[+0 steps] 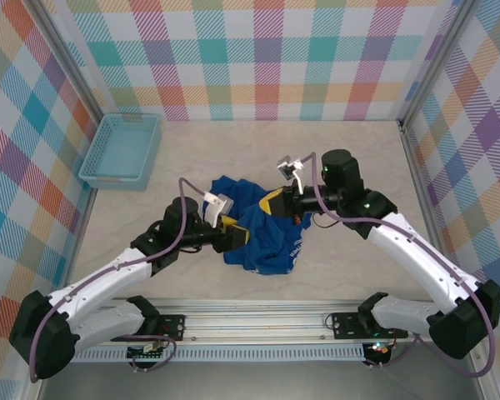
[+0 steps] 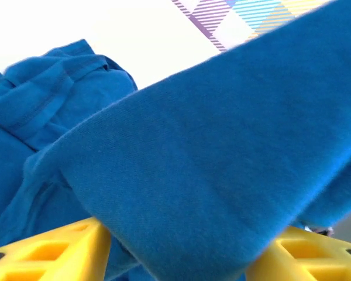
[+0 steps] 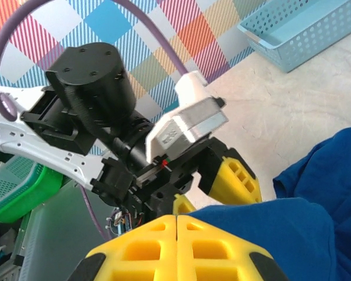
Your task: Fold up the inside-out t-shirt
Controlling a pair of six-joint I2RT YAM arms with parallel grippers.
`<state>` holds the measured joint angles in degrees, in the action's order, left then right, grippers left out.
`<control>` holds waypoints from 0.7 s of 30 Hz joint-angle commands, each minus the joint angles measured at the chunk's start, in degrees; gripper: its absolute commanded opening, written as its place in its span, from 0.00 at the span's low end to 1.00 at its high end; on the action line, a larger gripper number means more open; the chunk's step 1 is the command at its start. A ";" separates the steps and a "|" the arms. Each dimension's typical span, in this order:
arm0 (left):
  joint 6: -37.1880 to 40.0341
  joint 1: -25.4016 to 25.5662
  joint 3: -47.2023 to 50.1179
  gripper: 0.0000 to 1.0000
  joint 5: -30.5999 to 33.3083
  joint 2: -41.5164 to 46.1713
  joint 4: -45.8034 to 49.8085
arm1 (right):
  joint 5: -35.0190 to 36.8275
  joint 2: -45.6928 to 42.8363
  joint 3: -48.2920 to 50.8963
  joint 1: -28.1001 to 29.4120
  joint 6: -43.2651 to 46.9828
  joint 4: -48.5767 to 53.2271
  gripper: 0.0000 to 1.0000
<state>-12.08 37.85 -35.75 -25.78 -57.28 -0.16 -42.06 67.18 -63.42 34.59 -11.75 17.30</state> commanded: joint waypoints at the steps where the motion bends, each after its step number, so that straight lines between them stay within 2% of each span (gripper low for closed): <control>1: 1.52 1.20 -3.01 0.66 4.11 5.46 1.27 | -1.12 1.94 -3.09 0.04 -2.58 3.98 0.00; 6: 3.84 3.66 -7.24 0.72 7.89 6.92 3.25 | -2.95 4.44 -4.87 0.05 -3.81 4.68 0.00; 12: 9.29 5.65 -13.33 0.70 8.75 -0.33 4.78 | -5.19 5.33 -5.05 -0.21 -5.38 3.09 0.00; 17: 9.69 6.05 -15.23 0.55 3.86 -4.91 2.95 | -5.76 5.14 -4.98 -1.00 -6.39 3.09 0.00; 19: 9.18 6.09 -15.17 0.43 2.22 -5.83 2.03 | -5.95 5.12 -4.79 -1.27 -6.92 2.66 0.00; 20: 8.90 6.10 -15.22 0.34 2.07 -6.15 1.57 | -6.07 5.14 -4.70 -1.35 -7.12 2.51 0.00; 21: 8.30 6.09 -15.28 0.21 2.07 -6.42 1.17 | -6.02 5.08 -4.61 -1.47 -7.32 2.26 0.00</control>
<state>-3.90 43.18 -49.12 -21.12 -63.61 2.92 -45.95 72.47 -66.65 33.63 -17.85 20.67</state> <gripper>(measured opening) 0.291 0.047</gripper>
